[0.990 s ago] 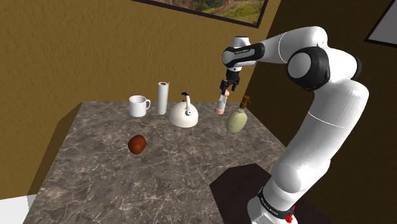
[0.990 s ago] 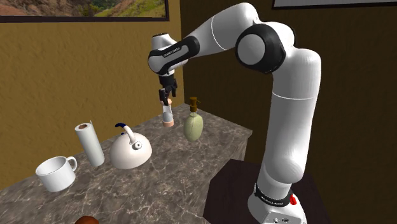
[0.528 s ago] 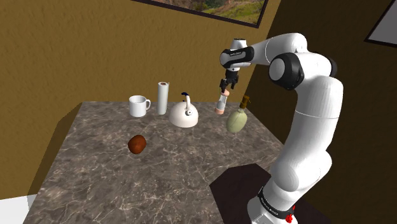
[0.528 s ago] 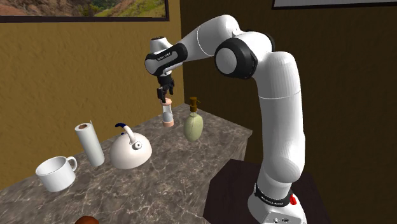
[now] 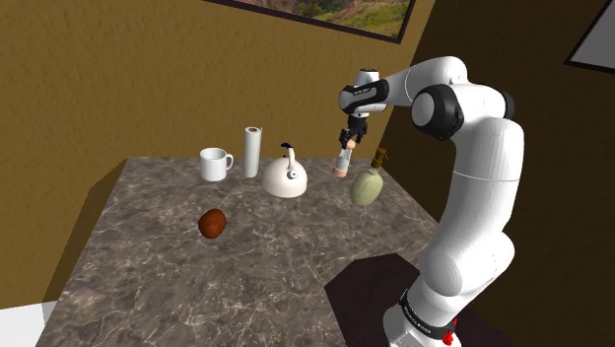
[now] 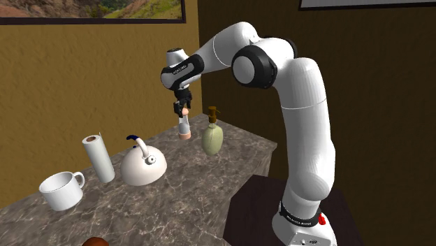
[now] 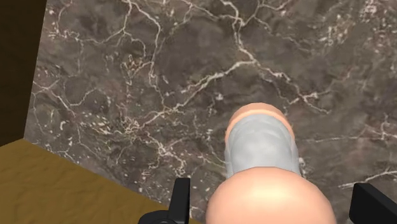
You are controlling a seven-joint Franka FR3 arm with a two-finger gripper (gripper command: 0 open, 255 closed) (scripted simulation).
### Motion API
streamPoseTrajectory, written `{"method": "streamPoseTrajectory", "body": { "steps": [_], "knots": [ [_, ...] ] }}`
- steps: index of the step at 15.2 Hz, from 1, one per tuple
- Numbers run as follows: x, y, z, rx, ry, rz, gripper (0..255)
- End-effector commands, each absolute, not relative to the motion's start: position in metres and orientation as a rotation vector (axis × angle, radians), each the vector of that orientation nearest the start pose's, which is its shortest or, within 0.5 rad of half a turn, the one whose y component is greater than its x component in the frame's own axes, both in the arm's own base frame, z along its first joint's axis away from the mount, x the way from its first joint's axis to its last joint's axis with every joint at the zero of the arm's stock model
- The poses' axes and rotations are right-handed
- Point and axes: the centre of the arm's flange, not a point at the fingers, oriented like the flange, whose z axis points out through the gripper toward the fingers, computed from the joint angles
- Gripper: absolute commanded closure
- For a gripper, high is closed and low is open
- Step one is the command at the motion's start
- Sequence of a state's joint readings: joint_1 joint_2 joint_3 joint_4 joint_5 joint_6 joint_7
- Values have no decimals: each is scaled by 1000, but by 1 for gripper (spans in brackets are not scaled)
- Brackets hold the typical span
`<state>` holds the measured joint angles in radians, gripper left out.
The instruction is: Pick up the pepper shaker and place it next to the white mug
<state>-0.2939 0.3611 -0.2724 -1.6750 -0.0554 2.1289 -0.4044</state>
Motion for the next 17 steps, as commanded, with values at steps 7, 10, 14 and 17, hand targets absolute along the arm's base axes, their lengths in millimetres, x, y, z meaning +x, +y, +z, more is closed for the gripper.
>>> {"method": "streamPoseTrajectory", "body": {
  "steps": [7,10,14,17],
  "knots": [
    [570,-343,410,-3311,188,-44,255],
    [570,-343,410,-3311,188,-44,255],
    [570,-343,409,-3311,188,-44,255],
    [570,-343,420,-3311,188,-44,255]
  ]
}}
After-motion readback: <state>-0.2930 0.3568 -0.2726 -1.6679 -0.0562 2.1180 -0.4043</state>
